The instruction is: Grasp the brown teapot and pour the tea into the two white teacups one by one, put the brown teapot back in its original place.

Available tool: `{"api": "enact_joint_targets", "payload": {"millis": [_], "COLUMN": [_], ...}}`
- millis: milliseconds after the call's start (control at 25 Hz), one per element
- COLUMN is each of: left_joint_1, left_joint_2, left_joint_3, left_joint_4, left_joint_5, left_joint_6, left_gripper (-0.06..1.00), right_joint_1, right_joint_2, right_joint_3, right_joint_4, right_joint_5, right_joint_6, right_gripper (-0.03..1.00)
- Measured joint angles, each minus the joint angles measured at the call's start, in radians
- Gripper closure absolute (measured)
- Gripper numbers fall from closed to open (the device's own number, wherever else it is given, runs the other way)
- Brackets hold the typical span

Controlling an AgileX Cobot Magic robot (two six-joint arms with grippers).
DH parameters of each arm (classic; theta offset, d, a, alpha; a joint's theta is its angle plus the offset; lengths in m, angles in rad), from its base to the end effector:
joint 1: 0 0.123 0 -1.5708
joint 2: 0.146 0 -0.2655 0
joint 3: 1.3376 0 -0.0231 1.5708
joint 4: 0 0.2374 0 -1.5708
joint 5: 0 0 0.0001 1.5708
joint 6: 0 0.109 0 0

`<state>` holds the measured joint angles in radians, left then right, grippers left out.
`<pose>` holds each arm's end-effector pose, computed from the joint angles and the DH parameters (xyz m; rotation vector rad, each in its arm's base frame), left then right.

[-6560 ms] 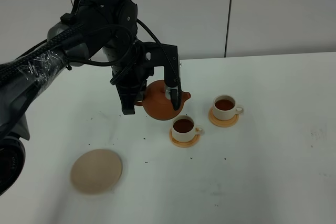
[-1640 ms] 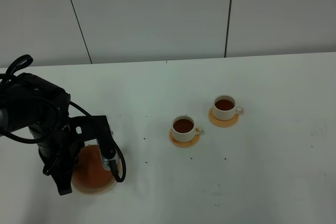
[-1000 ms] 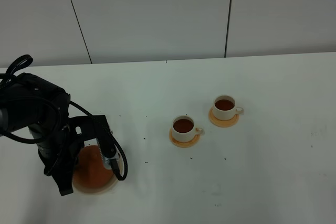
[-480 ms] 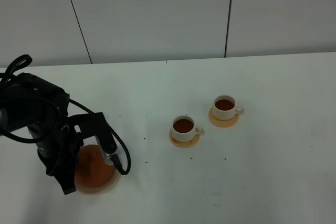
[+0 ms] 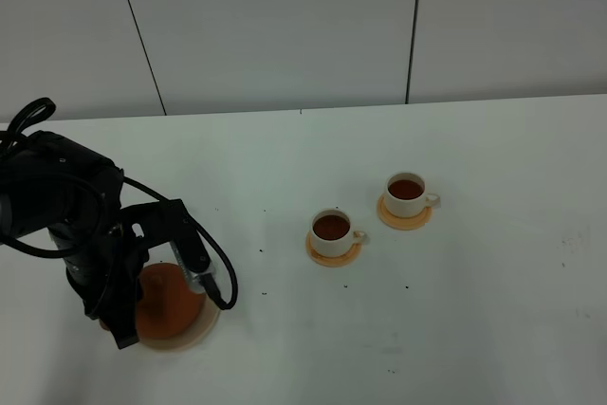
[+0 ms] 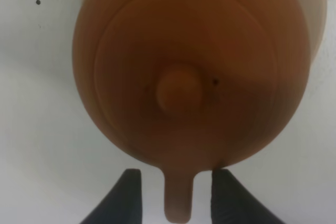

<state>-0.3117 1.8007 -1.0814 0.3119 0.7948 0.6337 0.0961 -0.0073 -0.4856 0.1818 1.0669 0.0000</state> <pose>0.3123 -0.0755 0.1435 1.6377 2.5305 0.3903 0.0166 0.0189 0.2594 -0.1070 2.0526 0.2777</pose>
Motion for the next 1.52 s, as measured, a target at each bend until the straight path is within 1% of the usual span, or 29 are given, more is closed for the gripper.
{"api": "enact_joint_targets", "payload": {"millis": [480,680,800,880,960,1040,1120,1240,1360,1520], "left_joint_1": [0.001,0.001,0.001,0.001,0.001,0.001,0.006,0.052,0.132,0.226], "left_joint_2": [-0.017,-0.144,-0.236,-0.295,-0.347,-0.402,-0.466,-0.558,-0.643,-0.748], "left_joint_3": [0.0,0.0,0.0,0.0,0.0,0.0,0.0,0.0,0.0,0.0], "left_joint_4": [-0.003,-0.056,-0.092,-0.095,-0.094,-0.078,-0.054,-0.041,-0.065,-0.157], "left_joint_5": [-0.008,-0.064,-0.084,-0.084,-0.083,-0.083,-0.082,-0.076,-0.04,-0.002], "left_joint_6": [-0.055,-0.058,-0.08,-0.126,-0.168,-0.196,-0.203,-0.205,-0.208,-0.208], "left_gripper": [0.56,0.56,0.57,0.59,0.65,0.72,0.81,0.92,0.93,0.93], "right_joint_1": [0.0,0.0,0.0,0.0,0.0,0.0,0.0,0.0,0.0,0.0], "right_joint_2": [0.0,0.0,0.0,0.0,0.0,0.0,0.0,0.0,0.0,0.0], "right_joint_3": [0.0,0.0,0.0,0.0,0.0,0.0,0.0,0.0,0.0,0.0], "right_joint_4": [0.0,0.0,0.0,0.0,0.0,0.0,0.0,0.0,0.0,0.0], "right_joint_5": [0.0,0.0,0.0,0.0,0.0,0.0,-0.001,-0.001,-0.001,-0.001], "right_joint_6": [0.0,0.0,0.0,0.0,0.0,0.0,0.0,0.0,0.0,0.0], "right_gripper": [0.73,0.73,0.73,0.73,0.73,0.73,0.73,0.73,0.73,0.73]}}
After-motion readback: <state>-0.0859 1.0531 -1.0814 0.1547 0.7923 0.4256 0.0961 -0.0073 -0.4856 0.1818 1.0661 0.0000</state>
